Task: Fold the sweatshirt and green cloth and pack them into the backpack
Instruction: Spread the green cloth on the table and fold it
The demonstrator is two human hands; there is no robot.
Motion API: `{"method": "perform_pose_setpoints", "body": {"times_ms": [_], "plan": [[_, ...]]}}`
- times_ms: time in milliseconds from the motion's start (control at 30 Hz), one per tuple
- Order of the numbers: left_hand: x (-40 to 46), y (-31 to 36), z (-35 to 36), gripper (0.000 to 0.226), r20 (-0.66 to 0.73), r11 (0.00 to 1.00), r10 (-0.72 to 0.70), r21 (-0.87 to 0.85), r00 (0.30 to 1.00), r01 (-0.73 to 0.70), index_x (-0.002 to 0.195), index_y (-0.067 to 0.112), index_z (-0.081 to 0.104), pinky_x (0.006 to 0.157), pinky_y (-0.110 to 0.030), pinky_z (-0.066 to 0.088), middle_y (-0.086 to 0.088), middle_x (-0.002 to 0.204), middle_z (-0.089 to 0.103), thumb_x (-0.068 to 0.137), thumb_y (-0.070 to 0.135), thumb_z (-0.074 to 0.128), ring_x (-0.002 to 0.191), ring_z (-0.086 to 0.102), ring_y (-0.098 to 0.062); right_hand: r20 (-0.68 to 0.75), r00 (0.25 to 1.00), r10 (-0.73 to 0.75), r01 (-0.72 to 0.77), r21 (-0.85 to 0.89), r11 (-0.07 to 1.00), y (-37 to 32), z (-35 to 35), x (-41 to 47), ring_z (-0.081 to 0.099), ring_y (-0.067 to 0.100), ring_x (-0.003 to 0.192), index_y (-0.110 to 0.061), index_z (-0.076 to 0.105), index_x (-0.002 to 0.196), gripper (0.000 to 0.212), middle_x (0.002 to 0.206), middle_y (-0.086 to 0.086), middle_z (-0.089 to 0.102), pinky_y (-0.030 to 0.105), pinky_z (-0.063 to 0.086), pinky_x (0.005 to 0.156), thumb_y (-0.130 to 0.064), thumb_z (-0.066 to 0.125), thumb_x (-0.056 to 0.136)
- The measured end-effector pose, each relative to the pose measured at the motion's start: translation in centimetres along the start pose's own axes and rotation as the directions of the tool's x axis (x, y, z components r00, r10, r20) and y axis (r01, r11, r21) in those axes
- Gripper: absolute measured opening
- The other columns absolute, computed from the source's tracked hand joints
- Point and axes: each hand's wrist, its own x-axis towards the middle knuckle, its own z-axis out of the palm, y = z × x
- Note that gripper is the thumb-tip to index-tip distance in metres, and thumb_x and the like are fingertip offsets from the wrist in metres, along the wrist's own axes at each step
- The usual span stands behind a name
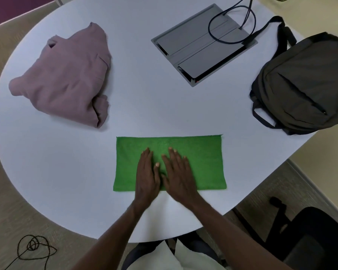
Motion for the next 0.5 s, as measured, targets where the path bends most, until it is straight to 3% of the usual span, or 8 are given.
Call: {"method": "perform_pose_setpoints", "body": {"times_ms": [100, 167, 233, 400, 500], "plan": [[-0.9, -1.6, 0.4, 0.066, 0.084, 0.98, 0.005, 0.197, 0.996, -0.022, 0.155, 0.009, 0.025, 0.122, -0.053, 0.013, -0.006, 0.166, 0.005, 0.102, 0.048, 0.028, 0.154, 0.001, -0.019, 0.046, 0.999, 0.006, -0.002, -0.083, 0.997, 1.3, 1.5, -0.8, 0.001, 0.025, 0.154, -0.023, 0.022, 0.157, 0.066, 0.166, 0.01, 0.002, 0.063, 0.017, 0.116, -0.057, 0.031, 0.101], [-0.9, -2.8, -0.2, 0.074, 0.143, 0.911, 0.047, 0.4, 0.989, -0.101, 0.157, 0.017, 0.021, 0.122, -0.054, 0.006, -0.006, 0.167, -0.001, 0.098, 0.06, 0.034, 0.153, -0.004, -0.023, 0.053, 0.999, 0.01, -0.002, -0.139, 0.99, 2.9, 1.3, -1.1, -0.001, 0.025, 0.154, -0.029, 0.021, 0.157, 0.07, 0.166, 0.009, 0.0, 0.067, 0.009, 0.115, -0.066, 0.028, 0.098], [-0.4, -3.7, -1.2, 0.083, 0.153, 0.861, 0.027, 0.498, 0.988, -0.101, 0.158, 0.025, 0.019, 0.121, -0.055, 0.0, -0.006, 0.167, -0.004, 0.091, 0.071, 0.04, 0.153, -0.007, -0.027, 0.025, 0.998, 0.056, -0.051, -0.157, 0.986, 4.4, 0.6, -1.2, -0.001, 0.028, 0.153, -0.032, 0.02, 0.157, 0.072, 0.166, 0.009, 0.0, 0.068, 0.005, 0.115, -0.07, 0.028, 0.096], [0.2, -4.3, -2.2, 0.092, 0.165, 0.827, -0.002, 0.554, 0.986, -0.091, 0.157, 0.031, 0.018, 0.119, -0.061, 0.003, -0.004, 0.166, -0.008, 0.084, 0.082, 0.035, 0.152, -0.01, -0.03, -0.049, 0.971, 0.234, -0.239, -0.161, 0.958, 8.8, -0.7, -1.7, -0.004, 0.034, 0.153, -0.035, 0.019, 0.157, 0.073, 0.166, 0.011, 0.001, 0.067, 0.005, 0.116, -0.072, 0.028, 0.095], [0.6, -4.1, -2.2, 0.091, 0.181, 0.827, -0.014, 0.554, 0.983, -0.09, 0.158, 0.033, 0.014, 0.119, -0.063, 0.002, -0.003, 0.166, -0.011, 0.084, 0.083, 0.034, 0.152, -0.013, -0.03, -0.035, 0.97, 0.24, -0.242, -0.173, 0.955, 10.3, -1.3, -1.8, -0.004, 0.034, 0.152, -0.035, 0.016, 0.157, 0.071, 0.166, 0.011, 0.0, 0.066, 0.009, 0.116, -0.07, 0.028, 0.096]]}}
